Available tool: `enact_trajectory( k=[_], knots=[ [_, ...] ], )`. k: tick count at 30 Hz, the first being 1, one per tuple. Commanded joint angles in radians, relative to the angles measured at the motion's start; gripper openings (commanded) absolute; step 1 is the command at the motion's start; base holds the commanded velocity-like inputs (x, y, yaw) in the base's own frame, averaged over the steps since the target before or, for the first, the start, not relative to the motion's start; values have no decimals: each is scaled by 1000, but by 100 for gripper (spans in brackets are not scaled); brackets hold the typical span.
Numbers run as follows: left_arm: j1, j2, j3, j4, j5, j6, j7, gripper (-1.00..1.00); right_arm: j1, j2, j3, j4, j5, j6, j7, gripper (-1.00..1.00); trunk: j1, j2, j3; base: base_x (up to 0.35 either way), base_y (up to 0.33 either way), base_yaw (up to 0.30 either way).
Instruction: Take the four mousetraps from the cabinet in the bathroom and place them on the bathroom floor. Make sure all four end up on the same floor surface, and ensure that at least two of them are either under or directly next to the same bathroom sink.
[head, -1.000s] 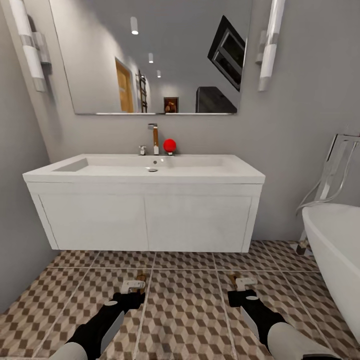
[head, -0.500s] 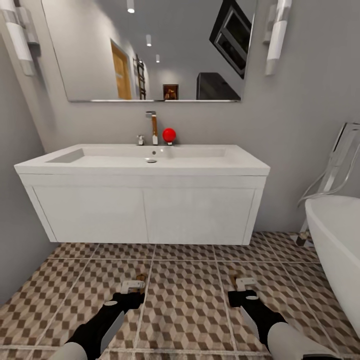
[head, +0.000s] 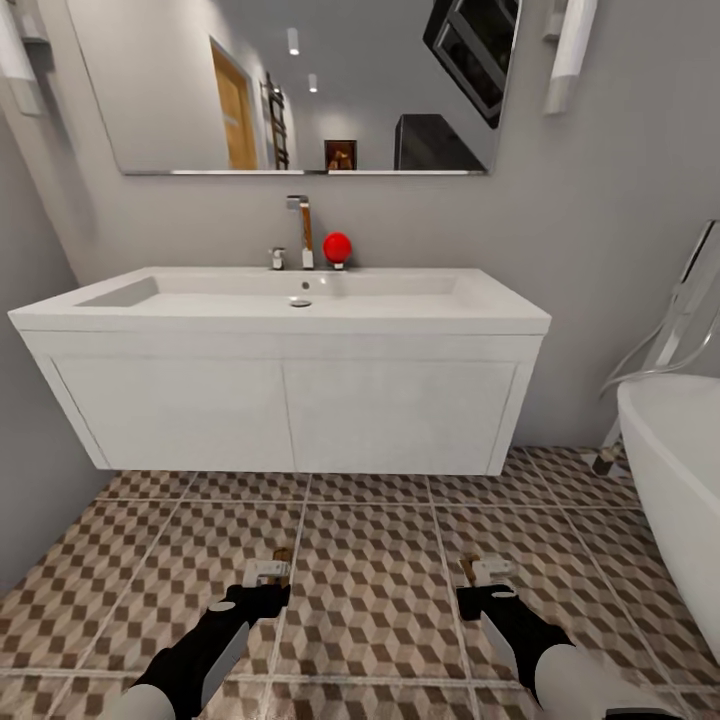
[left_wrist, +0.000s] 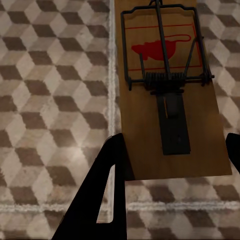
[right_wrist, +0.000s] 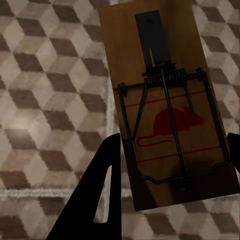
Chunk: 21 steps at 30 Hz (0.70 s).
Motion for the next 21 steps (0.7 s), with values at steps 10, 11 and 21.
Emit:
enact_trajectory(
  k=[10, 11, 21],
  knots=[
    [0, 2, -7, -3, 8, 0, 10, -100, 0, 0, 0, -5, 6, 13, 5, -100, 4, -3, -40, 0, 0, 0],
    [0, 2, -7, -3, 8, 0, 10, -100, 0, 0, 0, -5, 6, 13, 6, -100, 4, -3, -40, 0, 0, 0],
    [0, 3, -3, -49, 8, 1, 10, -100, 0, 0, 0, -6, 7, 14, 11, -100, 4, -3, -40, 0, 0, 0]
  ],
)
